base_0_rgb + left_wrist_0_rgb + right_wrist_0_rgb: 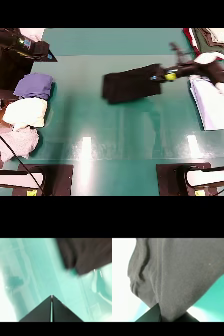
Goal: Fold the shirts.
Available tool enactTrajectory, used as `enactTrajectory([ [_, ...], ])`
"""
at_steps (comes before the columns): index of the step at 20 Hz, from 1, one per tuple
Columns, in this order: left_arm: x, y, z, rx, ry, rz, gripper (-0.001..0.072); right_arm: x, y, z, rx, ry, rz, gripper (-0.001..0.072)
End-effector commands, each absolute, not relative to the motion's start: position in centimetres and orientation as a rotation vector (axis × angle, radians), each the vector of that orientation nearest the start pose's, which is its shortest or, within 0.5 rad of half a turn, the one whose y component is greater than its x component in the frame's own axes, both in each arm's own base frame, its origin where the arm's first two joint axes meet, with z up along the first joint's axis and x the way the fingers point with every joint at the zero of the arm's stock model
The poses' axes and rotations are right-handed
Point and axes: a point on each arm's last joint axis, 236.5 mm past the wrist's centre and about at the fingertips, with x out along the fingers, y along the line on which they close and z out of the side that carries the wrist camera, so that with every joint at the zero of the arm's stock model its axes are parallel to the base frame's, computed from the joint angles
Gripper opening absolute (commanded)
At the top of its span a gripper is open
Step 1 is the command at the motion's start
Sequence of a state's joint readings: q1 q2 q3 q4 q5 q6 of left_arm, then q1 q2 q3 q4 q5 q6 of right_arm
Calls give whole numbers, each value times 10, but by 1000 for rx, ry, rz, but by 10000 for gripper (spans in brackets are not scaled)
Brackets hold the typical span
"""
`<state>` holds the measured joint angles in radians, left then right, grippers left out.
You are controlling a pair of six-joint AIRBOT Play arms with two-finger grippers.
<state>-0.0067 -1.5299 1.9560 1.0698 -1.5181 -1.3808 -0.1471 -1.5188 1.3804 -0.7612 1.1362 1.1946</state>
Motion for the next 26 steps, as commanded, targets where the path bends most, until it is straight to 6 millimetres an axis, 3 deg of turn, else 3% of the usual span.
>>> enactTrajectory([
  [1,459,-149,200,-106,952,-581,23,476,-51,89,570,825,177,20],
  [4,453,-175,202,-83,941,-628,24,468,-143,109,613,714,1,20],
  [6,449,-184,202,-80,945,-644,24,465,-181,116,632,669,-66,20],
  [8,448,-187,202,-79,945,-649,24,465,-205,122,636,641,-102,20],
  [11,448,-187,202,-92,951,-641,24,473,-218,133,621,613,-108,20],
  [14,448,-187,202,-94,953,-640,24,481,-222,173,577,536,-97,20],
  [17,448,-187,202,-93,955,-641,24,469,-230,216,527,462,-115,19],
  [19,448,-187,202,-93,955,-641,24,453,-232,227,514,463,-123,19],
  [21,448,-187,202,-92,954,-641,24,431,-240,221,486,529,-180,19],
  [26,446,-187,201,-88,959,-644,24,379,-241,173,490,785,-295,21],
])
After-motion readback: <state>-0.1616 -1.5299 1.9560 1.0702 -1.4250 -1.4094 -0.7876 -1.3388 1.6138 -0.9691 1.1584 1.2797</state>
